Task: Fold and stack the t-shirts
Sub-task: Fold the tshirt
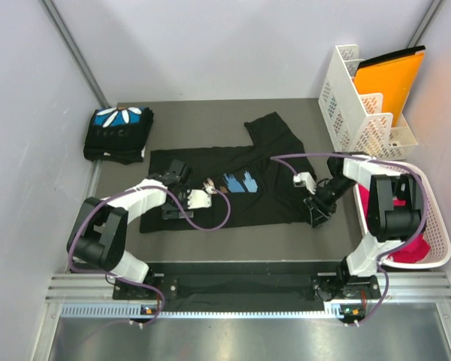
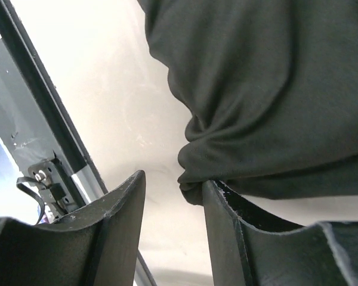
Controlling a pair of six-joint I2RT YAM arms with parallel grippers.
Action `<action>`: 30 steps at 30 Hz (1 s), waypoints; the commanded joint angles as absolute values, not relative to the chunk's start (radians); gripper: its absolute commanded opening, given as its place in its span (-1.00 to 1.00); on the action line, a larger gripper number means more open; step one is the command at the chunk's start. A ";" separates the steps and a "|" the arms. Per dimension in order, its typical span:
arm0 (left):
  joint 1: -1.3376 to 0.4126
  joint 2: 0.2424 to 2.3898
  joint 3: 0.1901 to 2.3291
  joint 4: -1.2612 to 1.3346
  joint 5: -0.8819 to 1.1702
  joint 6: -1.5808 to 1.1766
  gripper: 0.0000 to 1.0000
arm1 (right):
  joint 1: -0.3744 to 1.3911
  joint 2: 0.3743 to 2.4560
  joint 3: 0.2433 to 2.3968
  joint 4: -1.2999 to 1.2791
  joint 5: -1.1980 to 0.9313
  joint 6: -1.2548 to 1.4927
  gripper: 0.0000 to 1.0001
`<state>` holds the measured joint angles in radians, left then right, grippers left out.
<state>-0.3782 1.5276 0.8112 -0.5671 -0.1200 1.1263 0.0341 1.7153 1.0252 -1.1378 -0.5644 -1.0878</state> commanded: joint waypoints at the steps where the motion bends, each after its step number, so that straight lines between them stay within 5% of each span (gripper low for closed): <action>1: -0.359 1.635 0.753 -0.448 -0.182 1.144 0.56 | 0.060 1.646 1.011 -1.082 -0.584 -1.066 -0.15; 22: -0.357 1.611 0.729 -0.451 -0.176 1.141 0.57 | 0.071 1.615 1.025 -0.999 -0.480 -0.991 -0.31; 30: -0.357 1.635 0.692 -0.377 -0.207 1.121 0.48 | 0.072 1.618 1.016 -0.983 -0.460 -0.988 -0.74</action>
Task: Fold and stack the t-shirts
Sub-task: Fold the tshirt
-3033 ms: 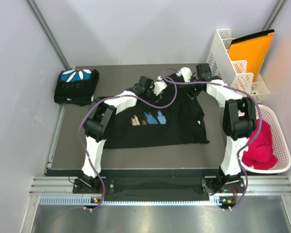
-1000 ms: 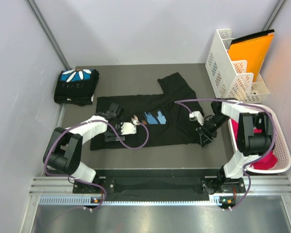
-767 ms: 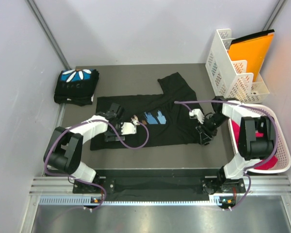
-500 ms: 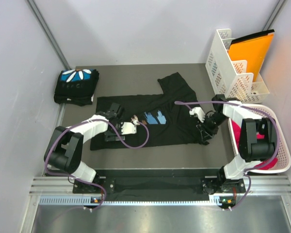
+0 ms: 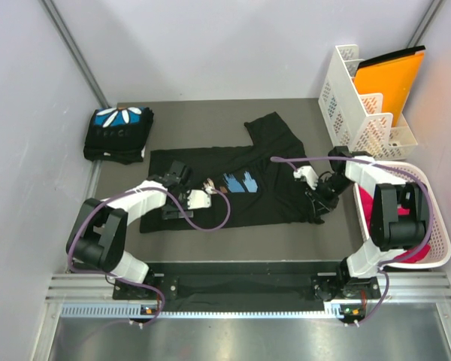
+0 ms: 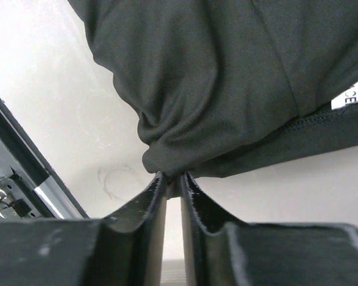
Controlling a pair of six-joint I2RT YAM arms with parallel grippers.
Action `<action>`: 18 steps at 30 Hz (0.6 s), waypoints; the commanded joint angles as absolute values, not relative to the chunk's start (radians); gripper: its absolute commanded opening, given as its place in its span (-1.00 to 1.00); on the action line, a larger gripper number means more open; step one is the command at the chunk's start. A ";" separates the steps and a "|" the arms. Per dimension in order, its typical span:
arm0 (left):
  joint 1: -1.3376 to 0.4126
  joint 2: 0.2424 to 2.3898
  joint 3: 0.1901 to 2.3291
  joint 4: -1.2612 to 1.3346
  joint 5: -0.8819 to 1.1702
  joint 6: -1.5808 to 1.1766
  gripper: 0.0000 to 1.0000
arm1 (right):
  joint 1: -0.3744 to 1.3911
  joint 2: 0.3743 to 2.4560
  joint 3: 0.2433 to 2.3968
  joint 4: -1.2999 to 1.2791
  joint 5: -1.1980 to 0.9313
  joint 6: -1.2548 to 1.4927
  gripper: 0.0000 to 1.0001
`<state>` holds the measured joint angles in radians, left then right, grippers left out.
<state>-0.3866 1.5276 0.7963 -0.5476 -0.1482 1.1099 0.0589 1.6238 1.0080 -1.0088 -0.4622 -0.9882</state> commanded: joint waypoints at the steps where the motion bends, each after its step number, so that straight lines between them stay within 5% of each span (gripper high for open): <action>1: -0.357 1.644 0.684 -0.352 -0.213 1.123 0.44 | 0.072 1.618 1.015 -0.979 -0.457 -0.986 -0.80; 18: -0.357 1.683 0.652 -0.316 -0.242 1.121 0.39 | 0.071 1.617 1.100 -0.974 -0.397 -0.997 -0.92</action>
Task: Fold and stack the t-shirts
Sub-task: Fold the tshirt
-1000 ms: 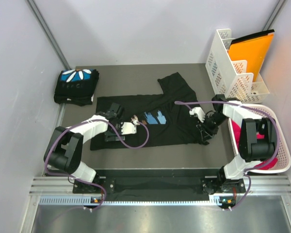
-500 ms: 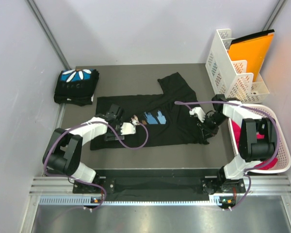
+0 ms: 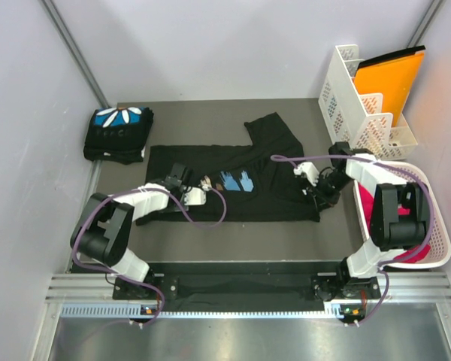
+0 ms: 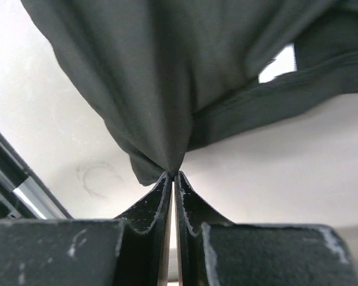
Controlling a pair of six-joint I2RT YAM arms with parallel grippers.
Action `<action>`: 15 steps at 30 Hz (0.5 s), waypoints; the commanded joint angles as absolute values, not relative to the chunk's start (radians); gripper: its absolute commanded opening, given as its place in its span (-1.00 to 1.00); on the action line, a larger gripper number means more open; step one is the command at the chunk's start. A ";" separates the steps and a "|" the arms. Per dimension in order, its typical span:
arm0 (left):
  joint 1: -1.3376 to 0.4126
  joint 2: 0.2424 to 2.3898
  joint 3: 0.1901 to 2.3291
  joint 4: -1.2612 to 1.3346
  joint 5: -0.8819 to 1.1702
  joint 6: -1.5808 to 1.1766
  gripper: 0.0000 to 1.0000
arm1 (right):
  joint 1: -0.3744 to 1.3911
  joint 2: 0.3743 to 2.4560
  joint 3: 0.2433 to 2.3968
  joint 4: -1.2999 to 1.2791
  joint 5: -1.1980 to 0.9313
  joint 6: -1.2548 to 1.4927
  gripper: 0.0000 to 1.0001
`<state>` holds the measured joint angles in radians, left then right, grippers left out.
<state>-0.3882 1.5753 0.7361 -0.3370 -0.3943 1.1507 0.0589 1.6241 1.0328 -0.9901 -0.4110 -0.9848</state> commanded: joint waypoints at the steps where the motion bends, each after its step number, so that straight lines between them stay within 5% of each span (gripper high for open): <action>1: -0.357 1.683 0.655 -0.316 -0.241 1.121 0.40 | 0.069 1.623 1.104 -0.973 -0.397 -0.997 -0.92; 2: -0.357 1.683 0.661 -0.314 -0.241 1.118 0.40 | 0.071 1.628 1.117 -0.973 -0.397 -0.997 -0.90; 6: -0.357 1.692 0.681 -0.334 -0.239 1.108 0.43 | 0.069 1.655 1.146 -1.015 -0.414 -1.015 -0.19; 15: -0.357 1.638 0.732 -0.388 -0.184 1.075 0.53 | 0.074 1.628 1.132 -1.019 -0.385 -1.037 -0.10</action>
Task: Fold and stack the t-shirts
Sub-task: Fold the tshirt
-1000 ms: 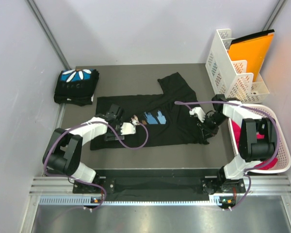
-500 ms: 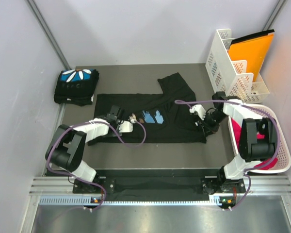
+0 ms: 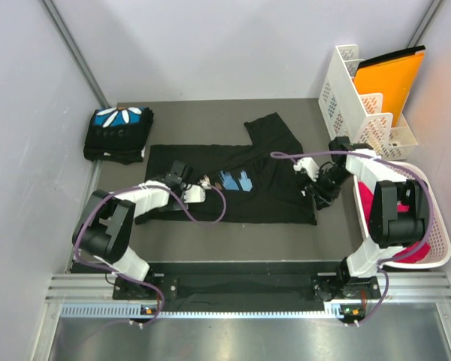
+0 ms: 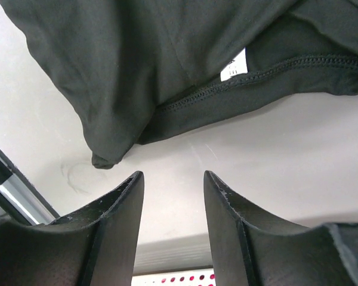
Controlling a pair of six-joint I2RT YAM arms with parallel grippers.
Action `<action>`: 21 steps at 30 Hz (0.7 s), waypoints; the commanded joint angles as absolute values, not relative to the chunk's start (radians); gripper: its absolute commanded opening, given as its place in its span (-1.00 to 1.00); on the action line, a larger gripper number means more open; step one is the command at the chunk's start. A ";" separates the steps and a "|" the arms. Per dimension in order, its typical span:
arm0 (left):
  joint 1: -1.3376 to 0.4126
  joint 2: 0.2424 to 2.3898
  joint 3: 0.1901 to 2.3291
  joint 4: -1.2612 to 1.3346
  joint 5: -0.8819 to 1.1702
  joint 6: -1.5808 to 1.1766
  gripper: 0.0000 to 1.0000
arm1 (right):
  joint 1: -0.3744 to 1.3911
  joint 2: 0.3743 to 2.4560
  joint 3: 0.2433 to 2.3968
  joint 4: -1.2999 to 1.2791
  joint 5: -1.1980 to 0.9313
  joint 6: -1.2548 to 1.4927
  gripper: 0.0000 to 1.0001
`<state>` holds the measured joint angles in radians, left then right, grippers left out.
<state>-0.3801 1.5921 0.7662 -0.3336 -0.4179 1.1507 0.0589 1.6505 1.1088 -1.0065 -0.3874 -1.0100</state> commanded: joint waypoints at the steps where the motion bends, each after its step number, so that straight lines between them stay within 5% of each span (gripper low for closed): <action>1: -0.357 1.626 0.753 -0.405 -0.175 1.050 0.54 | 0.074 1.620 1.138 -1.020 -0.382 -1.038 -0.10; 13: -0.359 1.396 0.923 -0.616 -0.031 1.051 0.63 | 0.129 1.552 1.175 -1.035 -0.365 -1.043 0.01; 21: -0.345 1.260 0.734 -0.583 -0.118 1.210 0.64 | 0.300 1.448 1.082 -1.023 -0.276 -1.083 0.02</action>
